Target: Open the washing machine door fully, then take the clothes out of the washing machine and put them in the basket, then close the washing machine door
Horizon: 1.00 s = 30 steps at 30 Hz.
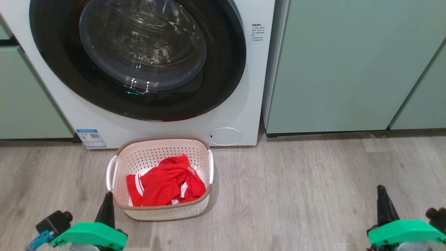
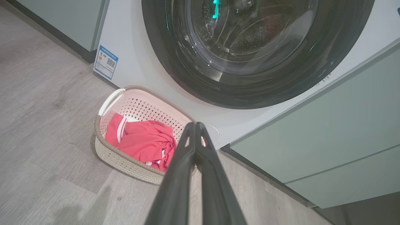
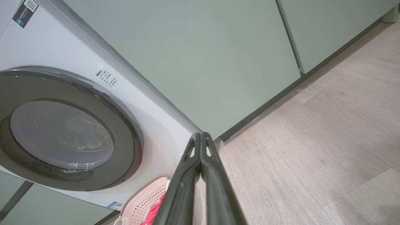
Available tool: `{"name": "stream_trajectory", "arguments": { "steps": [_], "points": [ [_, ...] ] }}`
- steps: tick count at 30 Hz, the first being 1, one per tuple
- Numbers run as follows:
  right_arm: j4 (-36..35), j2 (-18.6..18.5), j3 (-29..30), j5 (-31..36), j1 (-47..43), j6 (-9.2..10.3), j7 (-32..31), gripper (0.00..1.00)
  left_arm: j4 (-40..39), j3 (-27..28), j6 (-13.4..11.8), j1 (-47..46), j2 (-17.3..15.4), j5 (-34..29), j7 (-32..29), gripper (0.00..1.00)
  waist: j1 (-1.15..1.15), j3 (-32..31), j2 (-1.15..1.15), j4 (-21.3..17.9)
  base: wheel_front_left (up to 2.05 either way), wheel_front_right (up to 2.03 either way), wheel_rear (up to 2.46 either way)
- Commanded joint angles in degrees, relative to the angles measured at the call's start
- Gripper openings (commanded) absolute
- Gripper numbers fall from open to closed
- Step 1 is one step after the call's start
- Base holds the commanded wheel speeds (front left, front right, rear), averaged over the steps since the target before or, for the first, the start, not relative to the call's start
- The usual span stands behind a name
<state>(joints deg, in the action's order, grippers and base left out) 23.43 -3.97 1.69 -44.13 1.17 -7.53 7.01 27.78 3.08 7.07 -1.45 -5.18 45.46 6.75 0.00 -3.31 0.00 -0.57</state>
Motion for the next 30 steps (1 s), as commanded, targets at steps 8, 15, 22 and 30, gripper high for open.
{"name": "stream_trajectory", "arguments": {
  "steps": [8, 15, 22, 30],
  "points": [
    [-3.0, -0.3, 0.5, -5.6, 3.3, 0.02, -1.7, 0.0, -3.3, 1.4, 0.2, -3.4, -0.1, 5.4, -1.5, 0.0, 0.0, 0.4, 0.0, 0.1, 0.0, 0.0, 0.0],
    [-3.6, -0.2, 0.9, -9.8, 3.5, 0.02, -2.9, 0.0, -4.4, 1.6, 0.2, -3.5, 0.1, 9.6, -2.7, 0.0, 0.0, 0.7, 0.0, 0.1, 0.0, 0.0, 0.0],
    [-4.3, 0.0, 1.4, -14.1, 3.7, 0.02, -4.1, 0.0, -5.4, 1.8, 0.2, -3.7, 0.4, 13.7, -3.9, 0.0, 0.0, 1.0, 0.0, 0.2, 0.0, 0.0, 0.0],
    [-5.0, 0.1, 1.9, -19.0, 3.9, 0.03, -5.5, 0.0, -6.6, 2.1, 0.3, -3.8, 0.6, 18.4, -5.2, 0.0, 0.0, 1.3, 0.0, 0.2, 0.0, 0.0, 0.0]
  ]
}}
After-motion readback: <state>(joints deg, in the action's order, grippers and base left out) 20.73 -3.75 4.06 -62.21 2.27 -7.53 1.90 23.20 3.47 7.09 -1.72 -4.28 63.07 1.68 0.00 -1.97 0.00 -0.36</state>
